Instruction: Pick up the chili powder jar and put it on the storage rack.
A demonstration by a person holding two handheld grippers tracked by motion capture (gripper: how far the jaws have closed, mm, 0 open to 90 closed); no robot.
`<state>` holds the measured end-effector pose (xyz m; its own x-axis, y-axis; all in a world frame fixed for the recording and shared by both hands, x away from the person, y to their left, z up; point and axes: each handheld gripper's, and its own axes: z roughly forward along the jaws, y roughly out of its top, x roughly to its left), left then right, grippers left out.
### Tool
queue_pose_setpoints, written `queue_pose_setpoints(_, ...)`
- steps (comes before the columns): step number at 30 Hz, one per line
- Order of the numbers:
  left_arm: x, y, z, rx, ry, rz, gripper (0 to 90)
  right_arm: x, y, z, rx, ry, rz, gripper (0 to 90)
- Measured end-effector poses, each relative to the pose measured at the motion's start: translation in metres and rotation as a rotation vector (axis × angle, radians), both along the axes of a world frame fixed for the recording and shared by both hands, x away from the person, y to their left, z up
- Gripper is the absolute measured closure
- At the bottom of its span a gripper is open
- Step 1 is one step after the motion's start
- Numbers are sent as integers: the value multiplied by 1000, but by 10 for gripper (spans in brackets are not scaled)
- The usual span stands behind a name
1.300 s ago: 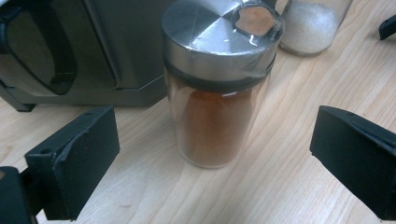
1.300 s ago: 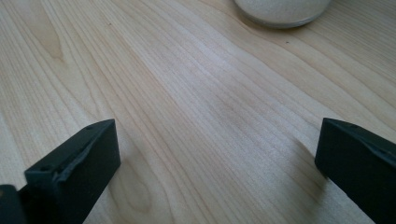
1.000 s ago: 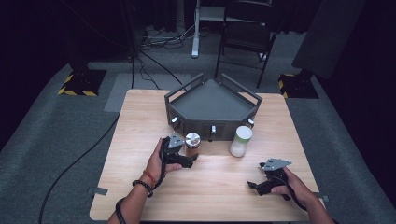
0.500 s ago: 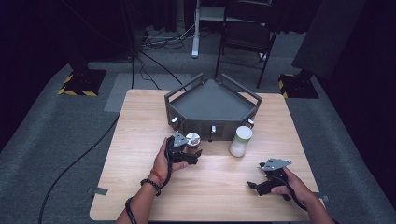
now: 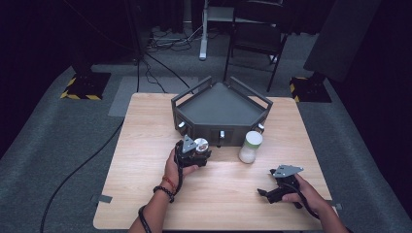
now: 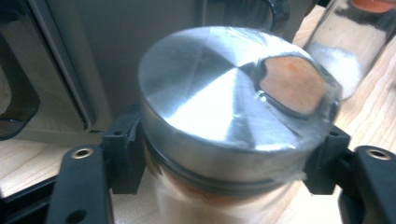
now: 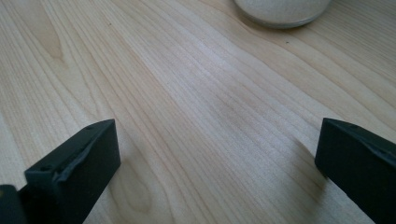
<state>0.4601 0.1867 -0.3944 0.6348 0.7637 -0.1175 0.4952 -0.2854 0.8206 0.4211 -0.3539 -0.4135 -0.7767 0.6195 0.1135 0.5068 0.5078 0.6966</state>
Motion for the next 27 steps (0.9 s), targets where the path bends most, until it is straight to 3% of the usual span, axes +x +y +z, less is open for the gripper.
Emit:
queue_pose_setpoints(10,-7,-5,-1,18,-29,19,316,0,-1,0,0,-1,5,0)
queue_pose_setpoints(17,-10,-8,0,-2,-41,45,319,0,-1,0,0,-2,5,0)
queue_pose_setpoints(27,-13,-8,9,-13,-63,27,319,0,-1,0,0,-2,5,0)
